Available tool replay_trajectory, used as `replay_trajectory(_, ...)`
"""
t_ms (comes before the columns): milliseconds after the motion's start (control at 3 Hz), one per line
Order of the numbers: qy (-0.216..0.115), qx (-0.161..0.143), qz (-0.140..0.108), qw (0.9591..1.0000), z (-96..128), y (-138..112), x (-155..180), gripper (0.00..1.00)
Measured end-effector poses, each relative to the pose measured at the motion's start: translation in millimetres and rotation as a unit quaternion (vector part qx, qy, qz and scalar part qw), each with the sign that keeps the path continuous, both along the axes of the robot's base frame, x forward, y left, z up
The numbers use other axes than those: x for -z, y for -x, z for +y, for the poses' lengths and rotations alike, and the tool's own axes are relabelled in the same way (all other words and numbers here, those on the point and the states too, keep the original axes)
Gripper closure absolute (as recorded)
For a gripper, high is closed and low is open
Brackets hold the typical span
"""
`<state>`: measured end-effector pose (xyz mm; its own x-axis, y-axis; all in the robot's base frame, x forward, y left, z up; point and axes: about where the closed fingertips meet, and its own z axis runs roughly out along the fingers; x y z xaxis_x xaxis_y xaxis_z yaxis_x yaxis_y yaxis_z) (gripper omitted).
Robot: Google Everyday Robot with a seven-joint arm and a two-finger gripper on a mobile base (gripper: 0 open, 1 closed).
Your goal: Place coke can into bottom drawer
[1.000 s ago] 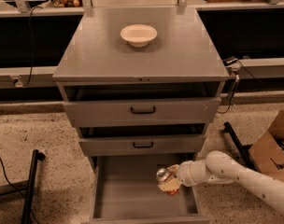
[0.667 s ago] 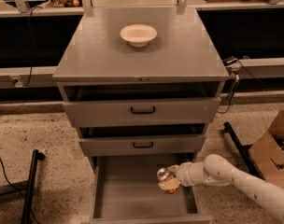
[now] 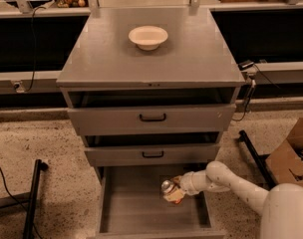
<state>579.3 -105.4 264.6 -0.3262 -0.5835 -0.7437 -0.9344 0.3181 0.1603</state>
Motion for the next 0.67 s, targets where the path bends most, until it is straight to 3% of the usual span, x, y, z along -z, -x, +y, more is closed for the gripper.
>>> replay_trajectory(333, 0.008, -0.047, 0.001, 0.9988, 12.3, 0.1, 21.7, 0.82)
replay_trajectory(667, 0.006, -0.049, 0.002, 0.9988, 14.7, 0.2, 22.4, 0.59)
